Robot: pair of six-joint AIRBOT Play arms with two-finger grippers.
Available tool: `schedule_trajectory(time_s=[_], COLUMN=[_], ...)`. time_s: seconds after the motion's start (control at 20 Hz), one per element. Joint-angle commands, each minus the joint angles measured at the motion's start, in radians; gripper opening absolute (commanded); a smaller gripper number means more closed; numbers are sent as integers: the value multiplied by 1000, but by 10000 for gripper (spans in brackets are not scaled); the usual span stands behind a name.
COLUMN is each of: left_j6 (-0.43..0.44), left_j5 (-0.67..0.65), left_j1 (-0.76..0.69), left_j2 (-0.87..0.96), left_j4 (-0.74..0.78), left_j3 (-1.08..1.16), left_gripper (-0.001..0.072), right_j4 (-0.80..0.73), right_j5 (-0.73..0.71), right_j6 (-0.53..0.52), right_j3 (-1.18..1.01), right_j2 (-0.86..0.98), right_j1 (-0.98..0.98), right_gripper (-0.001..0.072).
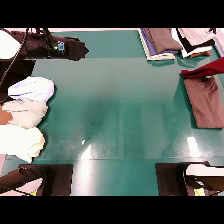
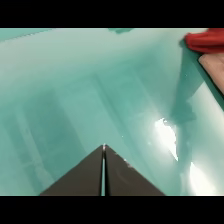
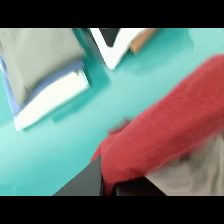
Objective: Fold the shirts.
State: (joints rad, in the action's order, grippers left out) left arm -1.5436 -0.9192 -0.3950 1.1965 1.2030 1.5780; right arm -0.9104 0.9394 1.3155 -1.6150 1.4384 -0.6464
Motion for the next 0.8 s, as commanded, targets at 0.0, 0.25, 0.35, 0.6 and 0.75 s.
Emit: schedule_trajectory(time_s=[0.0,0.25,0.35,0.6,0.75], left_j6=[-1,-1,0,0,0], left_j5=[-12,-40,-59,-69,-70], left_j1=[0,0,0,0,0], left_j2=[0,0,0,0,0], left_j4=[0,1,1,1,1], left_j3=[0,0,0,0,0], left_gripper=[29,29,30,30,30], right_j4=[-9,-98,-149,-167,-193], right_j5=[4,79,84,114,121], right_j6=[1,43,59,70,82], right_j3=[-92,-123,-78,179,362], right_j2=[0,-21,-61,-233,-342], right_j1=[13,13,13,-24,-60], right_gripper=[15,15,15,15,15])
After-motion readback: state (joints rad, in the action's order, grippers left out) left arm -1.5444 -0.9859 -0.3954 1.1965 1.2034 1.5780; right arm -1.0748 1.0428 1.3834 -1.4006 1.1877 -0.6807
